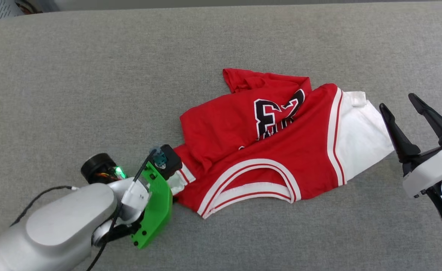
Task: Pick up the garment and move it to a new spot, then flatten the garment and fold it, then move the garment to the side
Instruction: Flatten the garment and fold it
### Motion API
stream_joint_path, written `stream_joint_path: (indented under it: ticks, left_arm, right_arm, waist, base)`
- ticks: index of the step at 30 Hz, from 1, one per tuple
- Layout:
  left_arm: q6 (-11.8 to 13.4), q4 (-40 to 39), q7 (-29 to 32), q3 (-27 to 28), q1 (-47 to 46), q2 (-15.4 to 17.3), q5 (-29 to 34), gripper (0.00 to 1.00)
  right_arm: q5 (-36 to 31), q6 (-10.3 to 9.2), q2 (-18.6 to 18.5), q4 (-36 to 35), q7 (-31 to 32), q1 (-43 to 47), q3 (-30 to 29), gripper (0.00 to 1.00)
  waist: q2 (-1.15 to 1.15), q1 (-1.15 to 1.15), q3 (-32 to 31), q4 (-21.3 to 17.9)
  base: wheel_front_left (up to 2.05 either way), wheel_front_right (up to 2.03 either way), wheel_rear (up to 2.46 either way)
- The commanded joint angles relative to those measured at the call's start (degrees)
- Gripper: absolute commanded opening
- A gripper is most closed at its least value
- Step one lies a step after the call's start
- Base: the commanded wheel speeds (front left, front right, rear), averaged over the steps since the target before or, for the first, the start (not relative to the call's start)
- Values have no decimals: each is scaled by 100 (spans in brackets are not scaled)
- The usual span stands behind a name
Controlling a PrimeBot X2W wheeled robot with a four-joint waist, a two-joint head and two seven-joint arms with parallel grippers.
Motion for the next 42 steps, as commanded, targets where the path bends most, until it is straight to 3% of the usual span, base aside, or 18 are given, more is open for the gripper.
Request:
stream_joint_path:
  ticks: [1,7,11,16,32,33,34,35,39,42]
  left_arm:
    - [-2,-227,-333,-91,143,-69,-297,0]
    - [-2,-678,-1001,204,-146,134,-757,0]
    - [-2,-322,-1507,666,-294,285,-1116,0]
    - [28,627,-1851,811,-466,335,-866,0]
    - [3,3099,-2704,618,-454,-354,-604,0]
    - [2,3146,-2806,633,-441,-395,-626,39]
    - [1,3190,-2904,644,-402,-432,-668,53]
    - [1,3199,-3013,655,-381,-448,-679,100]
    - [49,3181,-3775,790,-192,-503,-638,100]
    - [301,2998,-4295,941,112,-511,-664,100]
  right_arm:
    - [73,-4,5,67,-95,144,-80,100]
    - [118,-4,37,116,-185,335,-261,100]
    - [123,-4,81,77,-184,283,-324,100]
    - [106,-4,114,71,-175,155,-287,100]
    - [18,-4,148,129,-205,39,-339,100]
    - [9,-4,145,120,-203,46,-348,100]
    - [-2,-4,142,102,-208,57,-357,100]
    - [-11,-4,141,89,-213,71,-370,100]
    - [-43,-4,129,4,-209,185,-447,100]
    - [-78,-4,92,-114,-168,285,-516,100]
  waist:
    - [0,0,-200,143]
    - [0,0,-291,255]
    - [0,0,-133,222]
    - [0,0,91,69]
    - [0,0,320,-179]
    - [0,0,284,-167]
    - [0,0,229,-155]
    - [0,0,180,-140]
    - [0,0,-104,-34]
    - [0,0,-340,53]
  base:
    - [0,0,0]
    - [0,0,0]
    - [0,0,0]
    - [0,0,0]
    - [0,0,0]
    - [0,0,0]
    - [0,0,0]
    - [0,0,0]
    - [0,0,0]
    - [0,0,0]
